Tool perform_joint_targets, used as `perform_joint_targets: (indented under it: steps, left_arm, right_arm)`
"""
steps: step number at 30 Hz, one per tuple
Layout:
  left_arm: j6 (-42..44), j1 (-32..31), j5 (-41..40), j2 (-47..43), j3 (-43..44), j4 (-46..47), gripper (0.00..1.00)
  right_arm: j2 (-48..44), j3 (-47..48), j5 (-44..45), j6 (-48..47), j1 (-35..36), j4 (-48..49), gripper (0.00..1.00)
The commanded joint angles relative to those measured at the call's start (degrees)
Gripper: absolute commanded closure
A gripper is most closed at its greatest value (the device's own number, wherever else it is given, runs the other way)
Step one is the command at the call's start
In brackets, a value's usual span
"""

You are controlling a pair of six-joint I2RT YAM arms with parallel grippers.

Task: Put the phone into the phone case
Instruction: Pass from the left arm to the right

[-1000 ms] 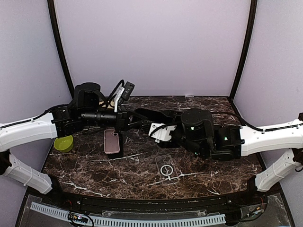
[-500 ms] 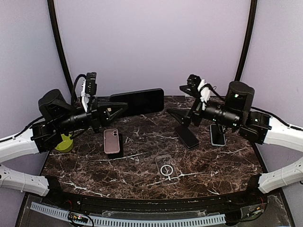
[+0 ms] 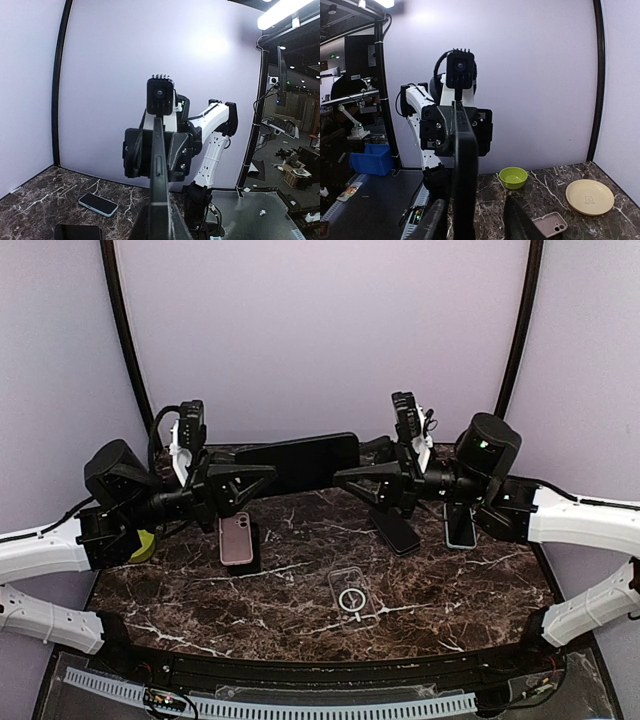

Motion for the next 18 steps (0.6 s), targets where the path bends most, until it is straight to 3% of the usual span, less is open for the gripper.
perform_joint_targets:
  steps: [1,5,8,10,11,13,15,18]
  left_arm:
    - [-0.05,-0.55,0.46,-0.08,0.29,5.35,1.0]
    - [0.64,-0.67,0.51,0.34,0.27,4.53,1.0]
    - [1.86,-0.89,-0.06,0.07,-0.03,3.06,1.0]
    - [4.11,-1.04,-0.7,-0.32,0.42,-0.48,0.8]
    - [6.88,-1.31,-1.1,-0.77,1.46,-4.73,0.65]
    - [12.03,-1.77,-3.4,-1.49,3.62,-13.69,0.51]
    - [17.74,-2.21,-6.73,-1.86,5.83,-22.39,0.43]
    - [22.33,-2.95,-7.51,-1.01,9.06,-31.85,0.38]
  right_arm:
    - [0.09,1.34,-2.55,2.44,0.87,3.93,0.73]
    - [-0.77,2.12,-2.59,0.03,1.18,0.97,1.0]
    - [-2.11,3.84,-2.44,-4.04,1.05,-5.18,1.0]
    - [-2.96,6.39,-3.59,-8.52,1.0,-13.29,1.0]
    - [-3.21,8.45,-4.64,-11.69,1.0,-18.86,1.0]
    - [-2.85,14.28,-6.77,-20.65,1.0,-34.14,1.0]
    - [-1.36,20.88,-5.69,-26.81,1.0,-50.37,1.0]
    - [1.89,29.82,-1.79,-31.78,1.0,-68.47,1.0]
